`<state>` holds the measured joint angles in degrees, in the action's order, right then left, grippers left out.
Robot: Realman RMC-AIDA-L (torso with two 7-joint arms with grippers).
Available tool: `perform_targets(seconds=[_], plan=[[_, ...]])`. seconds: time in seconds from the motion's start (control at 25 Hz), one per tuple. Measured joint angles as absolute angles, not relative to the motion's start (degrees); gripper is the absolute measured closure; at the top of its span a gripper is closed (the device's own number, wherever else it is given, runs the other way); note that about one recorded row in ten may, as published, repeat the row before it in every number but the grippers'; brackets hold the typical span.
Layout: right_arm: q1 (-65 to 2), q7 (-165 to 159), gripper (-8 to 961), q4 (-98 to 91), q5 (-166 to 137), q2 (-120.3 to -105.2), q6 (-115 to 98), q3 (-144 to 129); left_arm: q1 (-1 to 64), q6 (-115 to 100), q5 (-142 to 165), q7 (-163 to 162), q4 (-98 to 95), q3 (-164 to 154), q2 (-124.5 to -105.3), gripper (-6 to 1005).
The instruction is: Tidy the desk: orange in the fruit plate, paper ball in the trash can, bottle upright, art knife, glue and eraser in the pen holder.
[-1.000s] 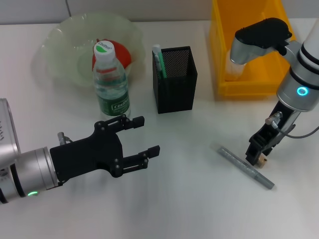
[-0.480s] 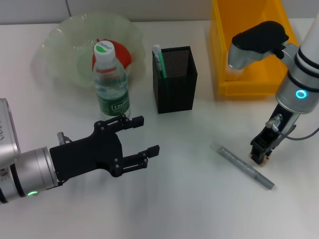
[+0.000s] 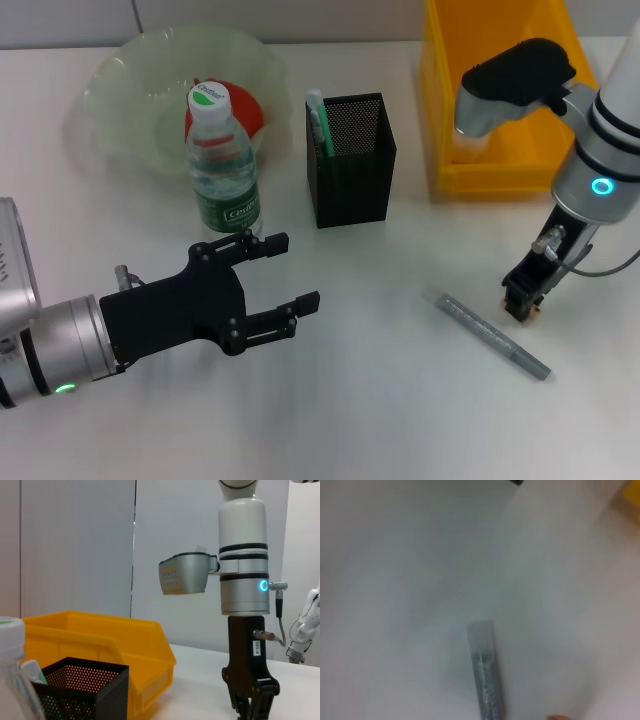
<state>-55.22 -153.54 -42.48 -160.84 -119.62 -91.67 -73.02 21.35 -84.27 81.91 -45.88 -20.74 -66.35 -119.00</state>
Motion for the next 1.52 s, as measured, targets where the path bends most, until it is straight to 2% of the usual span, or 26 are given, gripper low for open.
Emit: perform_targets(seconds=[0.32, 0.56, 0.68, 0.96, 1.24, 1.52], plan=[[-48.6, -152.4, 820, -57.9, -156.4, -119.28, -92.0, -72.4, 21.4, -84.2, 81.9, -45.9, -20.7, -66.4, -119.00, 248], [-39.1, -145.8, 820, -73.3, -143.3, -119.18, -87.5, -68.1, 21.3, -84.2, 81.4, -45.9, -20.7, -66.4, -119.00, 248], [-36.3, -140.7, 820, -73.3, -136.1, -119.18, -84.0, -65.4, 21.3, -84.2, 81.0, -45.9, -20.7, -66.3, -119.02, 248], [-32.7, -112.9, 820, -55.7, -110.6, -119.11, -75.9, -55.5, 21.8, -84.2, 80.4, -45.9, -20.7, -66.4, -119.16, 248], [-34.8, -80.7, 819, -34.8, -91.3, -119.06, -75.7, -49.2, 22.1, -84.1, 80.2, -45.9, -20.7, -66.4, -119.18, 249], [-39.1, -71.0, 819, -26.2, -90.0, -119.36, -70.0, -52.9, 22.6, -84.1, 80.2, -45.9, -20.1, -66.4, -119.18, 249]])
